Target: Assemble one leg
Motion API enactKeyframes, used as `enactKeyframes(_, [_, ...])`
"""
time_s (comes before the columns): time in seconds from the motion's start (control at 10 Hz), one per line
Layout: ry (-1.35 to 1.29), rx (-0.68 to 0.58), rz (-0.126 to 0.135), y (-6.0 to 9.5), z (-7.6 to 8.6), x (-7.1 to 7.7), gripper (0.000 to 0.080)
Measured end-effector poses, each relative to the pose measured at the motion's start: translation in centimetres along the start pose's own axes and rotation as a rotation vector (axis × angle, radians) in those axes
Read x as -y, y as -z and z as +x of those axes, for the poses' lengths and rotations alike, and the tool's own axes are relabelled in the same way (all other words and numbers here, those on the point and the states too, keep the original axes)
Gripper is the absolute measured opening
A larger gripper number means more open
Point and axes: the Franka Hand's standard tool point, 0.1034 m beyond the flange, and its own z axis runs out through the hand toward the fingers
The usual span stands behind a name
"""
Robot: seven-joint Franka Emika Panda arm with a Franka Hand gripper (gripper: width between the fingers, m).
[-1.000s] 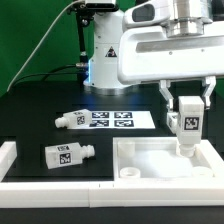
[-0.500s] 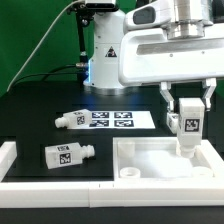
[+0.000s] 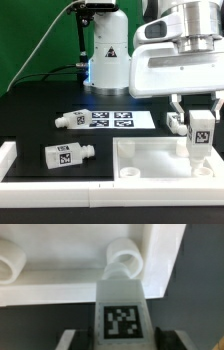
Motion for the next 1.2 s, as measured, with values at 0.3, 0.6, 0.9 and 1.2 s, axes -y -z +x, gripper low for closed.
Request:
enactKeyframes(0.3, [0.005, 0.008, 0.0, -0.4, -0.4, 0.3, 0.0285])
enactKeyframes(0.6, [0.013, -0.01, 0.003, -0.8, -0.3, 0.7, 0.0285])
enactKeyframes(0.9, [0.018, -0.001, 0.0, -1.5, -1.0, 0.8, 0.0285])
enactKeyframes(1.2, [0.022, -0.041, -0.002, -2.1, -1.0, 0.8, 0.0285])
